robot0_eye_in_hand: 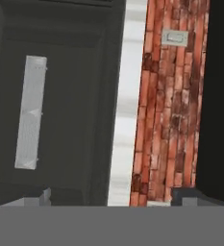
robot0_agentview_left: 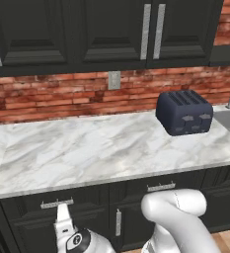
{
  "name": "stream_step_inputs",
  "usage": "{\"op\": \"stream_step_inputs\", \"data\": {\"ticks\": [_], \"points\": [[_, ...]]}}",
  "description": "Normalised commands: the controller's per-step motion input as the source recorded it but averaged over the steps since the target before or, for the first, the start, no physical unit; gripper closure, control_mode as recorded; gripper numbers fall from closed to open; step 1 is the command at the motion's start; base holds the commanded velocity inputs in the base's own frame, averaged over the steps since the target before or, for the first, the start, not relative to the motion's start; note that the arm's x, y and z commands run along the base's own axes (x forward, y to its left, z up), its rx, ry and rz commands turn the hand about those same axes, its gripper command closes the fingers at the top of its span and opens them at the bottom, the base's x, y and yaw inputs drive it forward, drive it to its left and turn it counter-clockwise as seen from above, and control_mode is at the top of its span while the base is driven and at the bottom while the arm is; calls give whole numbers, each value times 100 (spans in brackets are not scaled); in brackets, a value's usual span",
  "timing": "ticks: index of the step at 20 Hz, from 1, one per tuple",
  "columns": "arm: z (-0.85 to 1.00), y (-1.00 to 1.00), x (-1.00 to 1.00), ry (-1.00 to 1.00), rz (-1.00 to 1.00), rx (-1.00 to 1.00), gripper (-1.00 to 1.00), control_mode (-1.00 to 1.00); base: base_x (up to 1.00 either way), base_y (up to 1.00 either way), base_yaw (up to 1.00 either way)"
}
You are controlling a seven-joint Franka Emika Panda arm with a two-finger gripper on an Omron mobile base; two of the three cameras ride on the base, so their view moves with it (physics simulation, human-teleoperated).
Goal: Take the pizza cutter from the drawer on the left and place it on the dining counter for cutting.
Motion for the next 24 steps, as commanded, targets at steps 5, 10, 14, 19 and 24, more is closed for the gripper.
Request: {"op": "stream_step_inputs", "data": {"ticks": [5,10,14,19,24], "points": [[-16,0,27,-6,-4,0,-100,-100,0,0,0],[-15,0,30,-1,-2,2,-100,-100,0,0,0],[-17,0,31,-3,0,2,-100,-100,0,0,0],[-30,0,24,-1,0,1,-100,-100,0,0,0],[-44,0,14,-3,0,0,-100,-100,0,0,0]]}}
